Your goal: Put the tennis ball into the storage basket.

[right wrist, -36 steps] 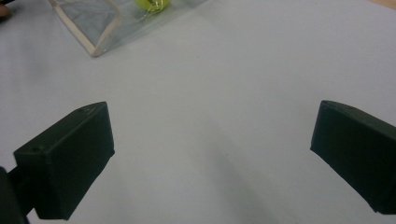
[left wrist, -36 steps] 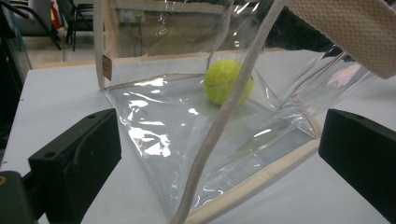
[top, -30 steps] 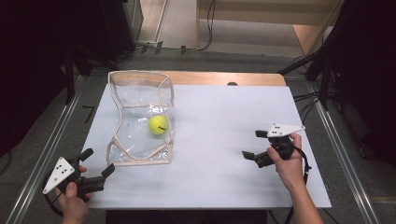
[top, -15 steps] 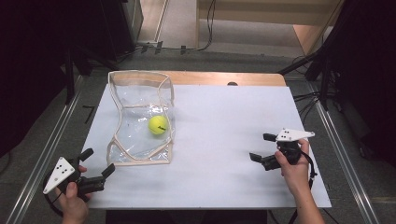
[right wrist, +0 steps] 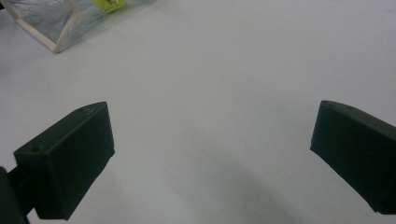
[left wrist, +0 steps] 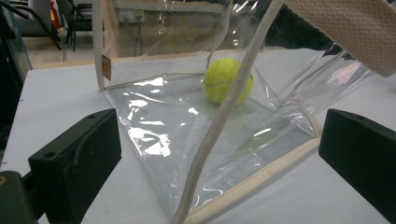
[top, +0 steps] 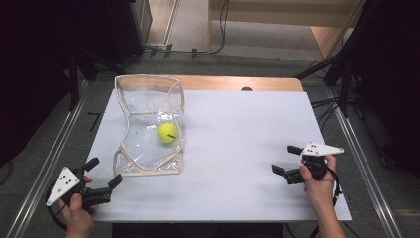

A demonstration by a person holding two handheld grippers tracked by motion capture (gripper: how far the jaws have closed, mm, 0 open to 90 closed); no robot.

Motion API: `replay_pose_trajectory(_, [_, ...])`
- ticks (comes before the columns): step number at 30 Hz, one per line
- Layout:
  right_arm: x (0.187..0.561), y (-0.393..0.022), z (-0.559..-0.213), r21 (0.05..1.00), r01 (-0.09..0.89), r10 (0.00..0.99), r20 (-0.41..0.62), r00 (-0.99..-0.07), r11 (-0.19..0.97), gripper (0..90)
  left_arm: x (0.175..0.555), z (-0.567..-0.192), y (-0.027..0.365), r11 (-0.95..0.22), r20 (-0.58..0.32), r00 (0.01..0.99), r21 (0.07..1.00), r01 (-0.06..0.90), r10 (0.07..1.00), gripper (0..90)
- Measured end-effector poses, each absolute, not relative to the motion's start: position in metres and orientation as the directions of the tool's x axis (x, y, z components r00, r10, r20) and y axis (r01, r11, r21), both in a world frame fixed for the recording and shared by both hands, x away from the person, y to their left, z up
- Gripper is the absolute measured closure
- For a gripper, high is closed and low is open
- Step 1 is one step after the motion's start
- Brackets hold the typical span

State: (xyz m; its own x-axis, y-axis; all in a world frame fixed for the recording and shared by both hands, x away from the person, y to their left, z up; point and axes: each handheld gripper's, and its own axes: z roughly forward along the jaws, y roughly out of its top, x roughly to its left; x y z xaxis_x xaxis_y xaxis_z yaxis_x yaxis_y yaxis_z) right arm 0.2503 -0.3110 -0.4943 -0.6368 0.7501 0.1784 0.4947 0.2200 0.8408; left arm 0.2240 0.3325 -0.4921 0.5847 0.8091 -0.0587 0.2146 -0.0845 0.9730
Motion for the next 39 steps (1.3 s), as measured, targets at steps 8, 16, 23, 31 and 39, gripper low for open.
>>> replay_pose_trajectory(8, [0.243,-0.32,-0.502,0.848,0.495,0.77,0.186,-0.611,0.188,0.0,0.224,-0.492,0.332,-0.085,-0.059,0.584,0.973,0.216,0.809,0.0])
replay_pose_trajectory(16, [0.236,-0.329,-0.508,0.861,0.482,0.787,0.184,-0.588,0.159,0.0,0.224,-0.492,0.333,-0.086,-0.058,0.585,0.973,0.215,0.809,0.0])
replay_pose_trajectory(23, [0.226,-0.339,-0.514,0.881,0.461,0.805,0.195,-0.56,0.107,0.0,0.224,-0.492,0.334,-0.085,-0.059,0.586,0.973,0.215,0.808,0.0])
replay_pose_trajectory(31, [0.218,-0.349,-0.515,0.9,0.433,0.828,0.208,-0.521,0.047,0.0,0.224,-0.491,0.333,-0.085,-0.06,0.586,0.973,0.216,0.808,0.0])
replay_pose_trajectory(39, [0.215,-0.352,-0.516,0.909,0.416,0.831,0.208,-0.515,0.031,0.0,0.224,-0.491,0.333,-0.088,-0.057,0.587,0.973,0.216,0.808,0.0])
